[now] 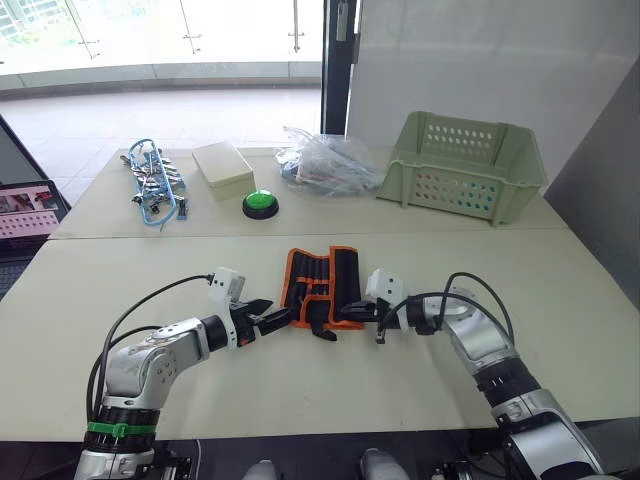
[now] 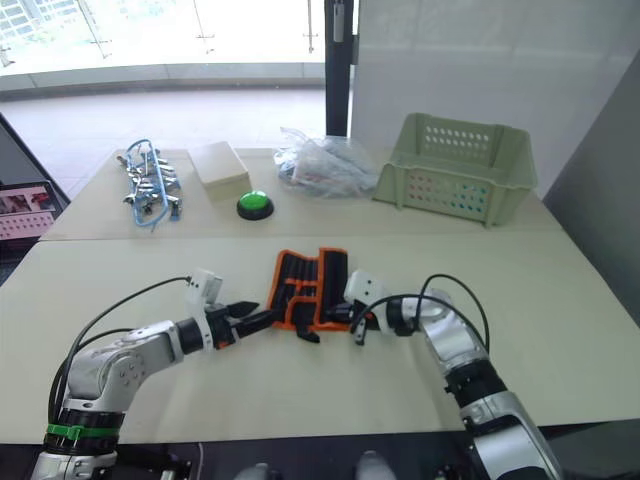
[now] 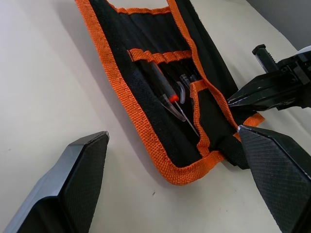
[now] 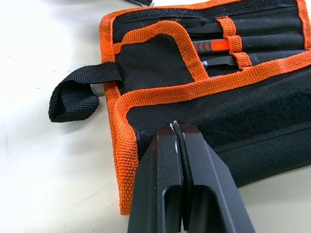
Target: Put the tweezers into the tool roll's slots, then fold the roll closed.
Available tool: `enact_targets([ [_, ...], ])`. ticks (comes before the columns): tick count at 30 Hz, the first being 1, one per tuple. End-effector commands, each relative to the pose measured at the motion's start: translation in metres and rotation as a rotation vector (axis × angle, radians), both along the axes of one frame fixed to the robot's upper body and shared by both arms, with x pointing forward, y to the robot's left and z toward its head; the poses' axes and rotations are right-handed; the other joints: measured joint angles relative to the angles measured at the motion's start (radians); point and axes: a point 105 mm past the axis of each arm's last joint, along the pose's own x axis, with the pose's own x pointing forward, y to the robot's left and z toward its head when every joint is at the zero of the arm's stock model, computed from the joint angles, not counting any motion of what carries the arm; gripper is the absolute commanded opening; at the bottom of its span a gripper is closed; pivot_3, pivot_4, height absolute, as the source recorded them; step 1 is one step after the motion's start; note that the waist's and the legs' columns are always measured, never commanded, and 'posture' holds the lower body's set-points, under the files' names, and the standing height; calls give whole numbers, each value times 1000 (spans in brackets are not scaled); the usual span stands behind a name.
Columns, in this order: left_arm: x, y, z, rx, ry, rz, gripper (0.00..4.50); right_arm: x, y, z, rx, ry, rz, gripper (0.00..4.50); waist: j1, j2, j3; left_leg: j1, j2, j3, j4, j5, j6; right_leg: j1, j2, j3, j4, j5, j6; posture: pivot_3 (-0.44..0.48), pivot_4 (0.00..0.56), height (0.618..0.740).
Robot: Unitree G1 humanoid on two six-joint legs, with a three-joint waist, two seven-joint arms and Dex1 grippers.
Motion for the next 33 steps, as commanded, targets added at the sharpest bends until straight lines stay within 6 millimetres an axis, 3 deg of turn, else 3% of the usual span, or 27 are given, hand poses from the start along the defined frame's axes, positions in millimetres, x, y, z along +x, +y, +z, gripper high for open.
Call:
enact_targets([
  [1, 1, -6, -2, -4, 25, -19, 3958, -3, -1, -12, -29, 33, -20, 0, 1, 0, 0, 0, 0, 0, 0, 0, 0, 0, 0, 0, 0, 0, 0, 0, 150, 740],
  [13, 7, 0, 14, -67, -10, 12, 32, -1, -3, -17, -51, 51, -61, 0, 2, 0, 0, -1, 0, 0, 3, 0, 0, 0, 0, 0, 1, 0, 0, 0, 150, 740],
  [17, 14, -3, 33, -98, -93, 8, 32, 0, -7, -21, -76, 54, -83, 0, 4, 0, 0, -1, 0, 0, 4, 0, 0, 0, 0, 0, 1, 0, 0, 0, 150, 740],
  [22, 11, -27, 52, -142, -171, -93, 32, -1, -7, -23, -80, 62, -93, 0, 5, 0, 0, -1, 0, 0, 4, 0, 0, 1, 0, 0, 1, 0, 0, 0, 150, 740],
  [25, 8, -49, 42, -32, -201, -198, 32, -1, -6, -24, -75, 73, -102, 0, 8, 0, 0, -1, 0, 0, 4, 0, 0, 1, 0, 0, 1, 0, 0, 0, 150, 740],
  [33, 6, -89, 28, 30, -214, -361, 32, -4, -7, -22, -64, 85, -116, 0, 11, 0, 0, 0, 0, 0, 5, 0, 0, 2, 0, 0, 0, 0, 0, 0, 150, 740],
])
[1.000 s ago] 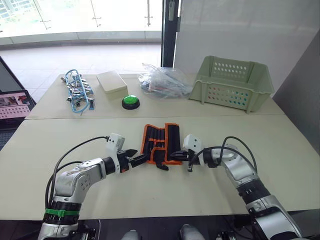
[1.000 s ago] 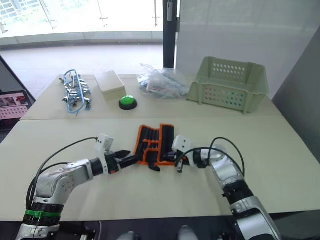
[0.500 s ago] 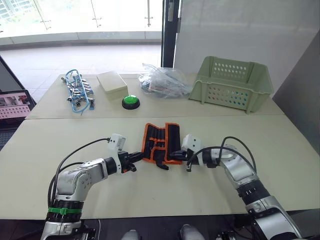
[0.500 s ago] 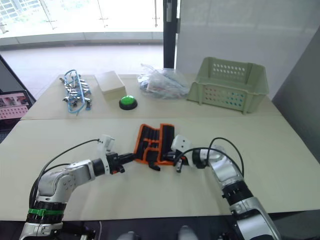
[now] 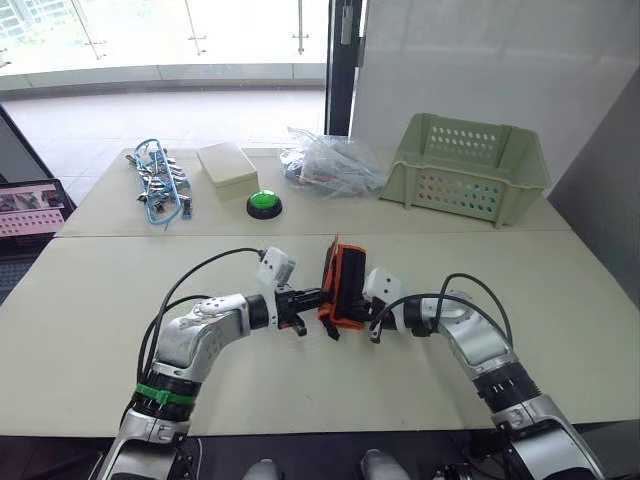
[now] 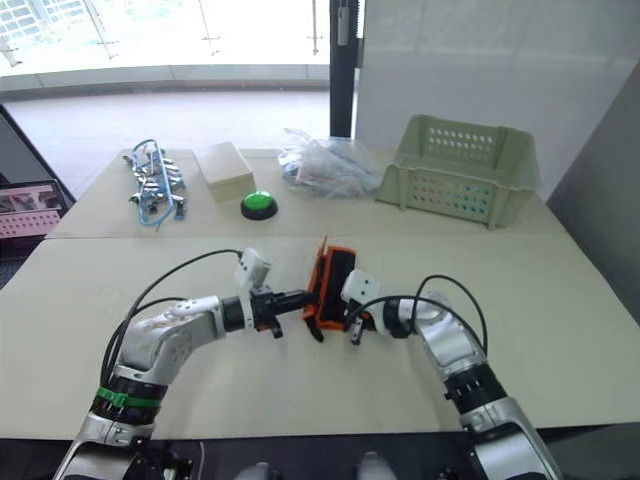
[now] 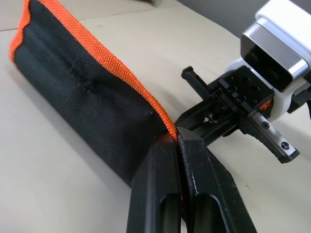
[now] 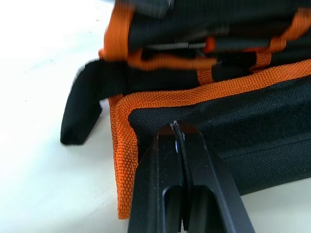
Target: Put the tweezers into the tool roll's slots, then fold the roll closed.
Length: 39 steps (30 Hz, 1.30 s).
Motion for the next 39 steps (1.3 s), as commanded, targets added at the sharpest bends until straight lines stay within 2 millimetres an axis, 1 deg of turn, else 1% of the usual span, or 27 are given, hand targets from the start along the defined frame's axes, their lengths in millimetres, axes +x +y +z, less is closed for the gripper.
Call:
enact_targets([
  [1, -1, -18, 4, 6, -45, -75, 32, -4, -10, -21, -52, 78, -44, 0, 1, 0, 0, 0, 0, 0, 0, 0, 0, 0, 0, 0, 0, 0, 0, 0, 150, 740],
  [6, 7, -23, -6, 78, -84, -86, 32, -5, -9, -17, -17, 104, -65, 0, 2, 0, 0, 0, 0, 0, 0, 0, 0, 0, 0, 0, -1, 0, 0, 0, 150, 740],
  [11, 9, -27, -14, 94, -83, -109, 32, -5, -12, -12, -6, 107, -80, 0, 3, 0, 0, 0, 0, 0, 0, 0, 0, 1, 0, 0, -1, 0, 0, 0, 150, 740],
  [13, 9, -28, -22, 117, -77, -114, 32, -4, -12, -5, 27, 120, -96, 0, 4, 0, 0, 0, 0, 0, 0, 0, 0, 1, 0, 0, -1, 0, 0, 0, 150, 740],
  [15, 9, -29, -25, 118, -72, -117, 32, -4, -12, 0, 55, 129, -107, 0, 5, 0, 0, 0, 0, 0, 0, 0, 0, 1, 0, 0, -2, 0, 0, 0, 150, 740],
  [17, 9, -30, -29, 129, -70, -126, 32, -3, -12, 10, 109, 146, -120, 0, 6, 0, 0, 0, 0, 0, 0, 0, 0, 2, 0, 0, -3, 0, 0, 0, 150, 740],
  [22, 10, -31, -31, 132, -72, -130, 32, -8, -20, 29, 188, 183, -115, 0, 7, 0, 0, -1, 0, -1, 0, 0, 0, 2, 0, -1, -5, 0, 0, 0, 150, 740],
  [24, 10, -31, -31, 126, -70, -128, 32, -7, -23, 32, 193, 178, -125, 0, 6, 0, 0, -2, 0, -1, 0, 0, 0, 2, 0, -1, -6, 0, 1, 0, 150, 740],
  [27, 11, -29, -29, 122, -71, -122, 32, -5, -26, 26, 150, 167, -131, 0, 5, 0, 0, -2, 0, -1, 0, 0, 1, 2, 0, -1, -6, 0, 1, 0, 150, 740],
  [31, 12, -29, -27, 117, -74, -122, 32, -6, -20, 16, 111, 174, -114, 0, 4, 0, 0, -2, 0, -1, 0, -1, 1, 1, 0, -1, -7, 0, 1, 0, 150, 740],
  [34, 9, -35, -25, 116, -75, -155, 32, -6, -21, -1, 33, 172, -126, 0, 4, 0, 0, -2, 0, -1, 0, -1, 1, 2, 0, -1, -7, 0, 1, 0, 150, 740],
  [36, 7, -35, -36, 171, -50, -166, 32, -4, -23, -5, 15, 176, -147, 0, 4, 0, 0, -2, 0, -1, 0, -1, 1, 2, 0, -1, -7, 0, 1, 0, 150, 740],
  [39, 8, -25, -66, 336, -9, -161, 32, -1, -25, 1, 35, 150, -147, 0, 3, 0, 0, 0, 0, -1, 0, -1, 1, 5, 0, -1, -7, 0, 1, 0, 150, 740],
])
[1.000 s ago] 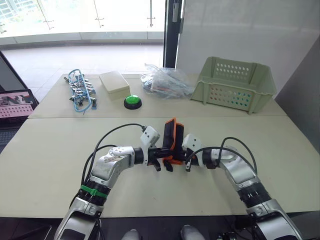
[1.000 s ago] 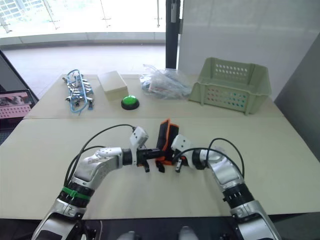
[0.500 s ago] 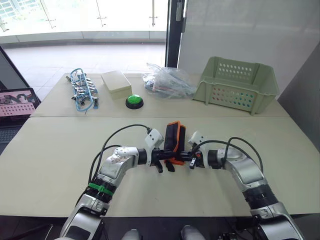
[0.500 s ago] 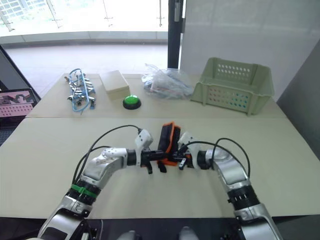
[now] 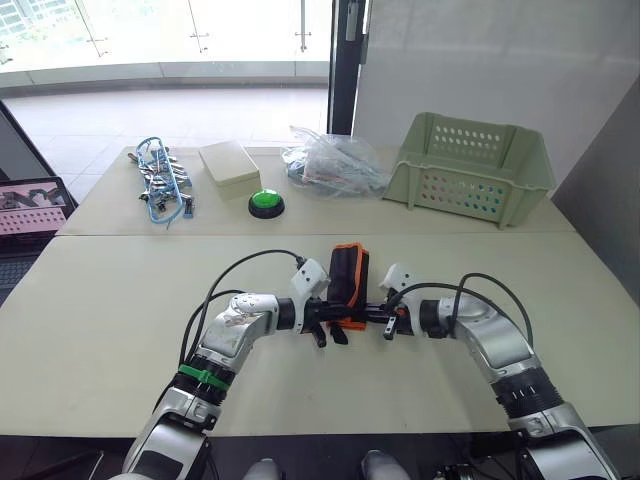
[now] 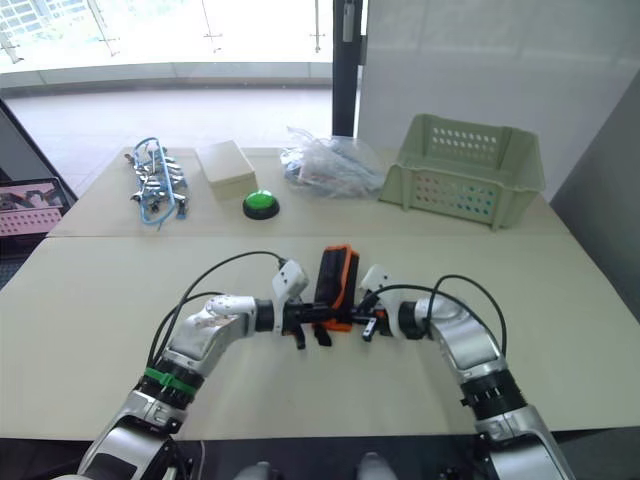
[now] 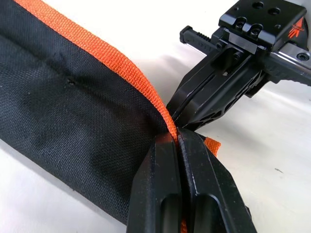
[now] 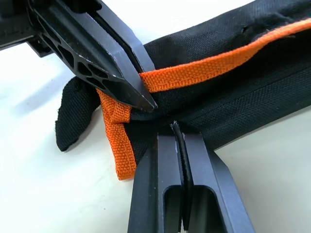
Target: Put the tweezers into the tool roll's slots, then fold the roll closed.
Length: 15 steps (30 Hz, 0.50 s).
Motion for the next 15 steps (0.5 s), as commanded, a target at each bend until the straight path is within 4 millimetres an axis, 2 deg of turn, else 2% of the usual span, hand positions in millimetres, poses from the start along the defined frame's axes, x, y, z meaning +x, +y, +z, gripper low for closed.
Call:
enact_targets([
  [1, -2, 11, -42, 218, 47, -5, 32, 5, -4, 4, -7, -42, -3, 0, 0, 0, 0, 1, 0, 0, 0, 0, 0, 1, 0, 0, 0, 0, 0, 0, 150, 740],
  [3, -3, 19, -54, 316, 24, -33, 32, 10, -9, 18, 21, -84, 3, 0, 0, 0, 0, 4, 0, 0, 0, 0, 0, 6, 0, 0, -2, 0, 0, 0, 150, 740],
  [9, -7, 17, -56, 314, 40, -76, 32, 32, -23, 57, 118, -186, -39, 0, -3, 0, 0, 6, 0, 0, 0, 0, 0, 8, 0, 0, -2, 0, 1, 0, 150, 740],
  [12, -10, 17, -56, 311, 51, -97, 32, 36, -16, 69, 177, -207, -25, 0, -3, 0, 0, 7, 0, 0, 0, 0, 1, 8, 0, 0, -1, 0, 1, 0, 150, 740],
  [15, -13, 17, -58, 318, 54, -112, 32, 36, -3, 71, 212, -207, 5, 0, -3, 0, 0, 7, 0, 0, -1, -1, 2, 8, 0, 0, -1, 0, 1, 0, 150, 740],
])
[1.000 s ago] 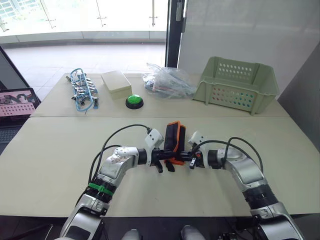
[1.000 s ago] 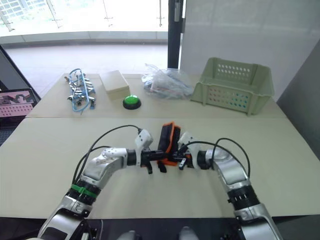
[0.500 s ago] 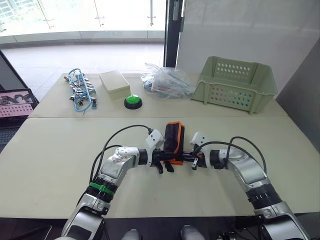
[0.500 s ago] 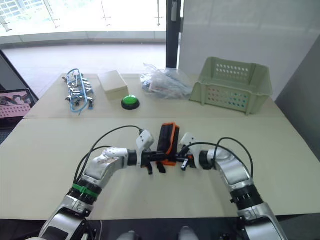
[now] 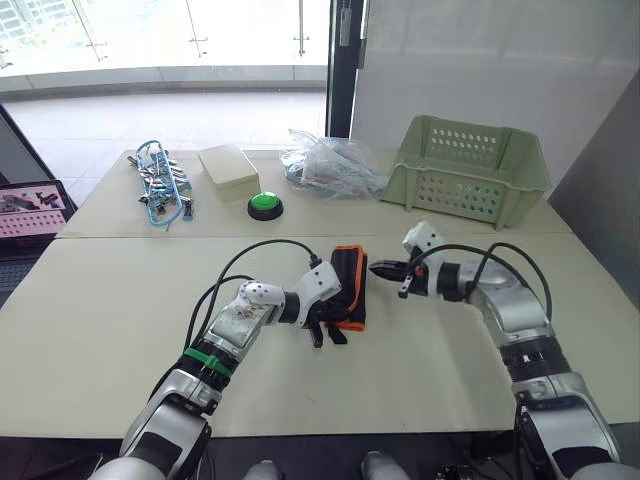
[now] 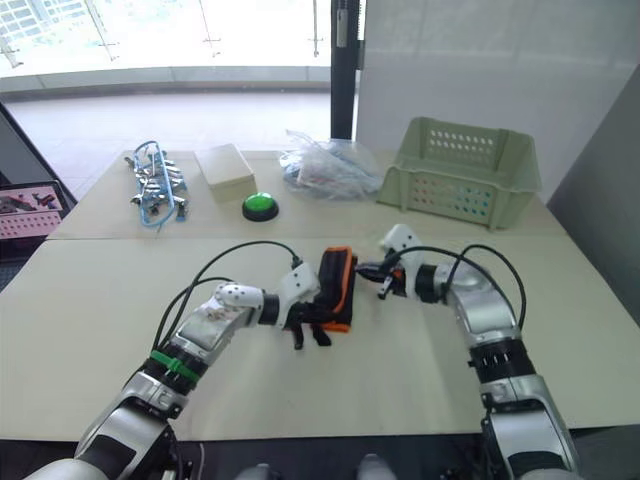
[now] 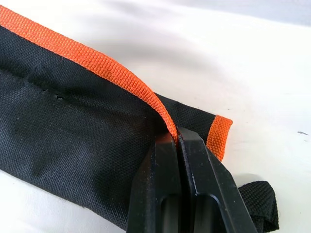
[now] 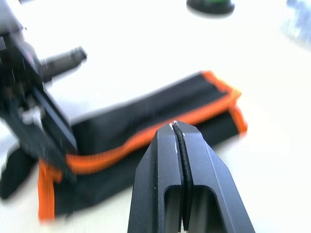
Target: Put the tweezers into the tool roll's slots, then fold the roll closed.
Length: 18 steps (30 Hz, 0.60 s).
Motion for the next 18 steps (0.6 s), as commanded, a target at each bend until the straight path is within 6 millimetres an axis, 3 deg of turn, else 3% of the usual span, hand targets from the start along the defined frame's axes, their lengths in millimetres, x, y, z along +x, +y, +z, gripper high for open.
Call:
enact_targets([
  [1, -16, 17, -49, 146, 136, 8, 32, -1, 14, 8, 57, -26, 42, 0, 0, 0, 0, 0, 0, 0, 0, 0, 0, 0, 0, 0, 0, 0, 0, 0, 150, 740],
  [6, -20, 17, -46, 123, 118, -12, 32, 11, 34, -14, 33, 19, -1, 0, -2, 0, 0, 0, 0, 0, 0, -1, 1, -1, 0, 0, 0, 0, 0, 0, 150, 740],
  [11, -21, 19, -33, 52, 61, -9, 32, 9, 27, -64, -166, 86, -38, 0, -4, 1, 0, 0, 0, 0, 0, -2, 3, -1, 0, 0, 0, 0, 0, 0, 150, 740],
  [15, -19, 26, -16, -68, 30, 25, 32, -1, 23, -89, -210, 162, -34, 0, -12, 1, -1, 0, 0, 0, -1, -3, 5, -1, 0, 0, 0, 0, 0, 0, 150, 740],
  [18, -17, 35, 13, -235, 11, 48, 927, -2, 20, -96, -245, 174, -35, 0, -14, 1, -1, 1, 0, 0, -1, -3, 5, -1, 0, 0, 0, 0, 0, 0, 150, 740],
])
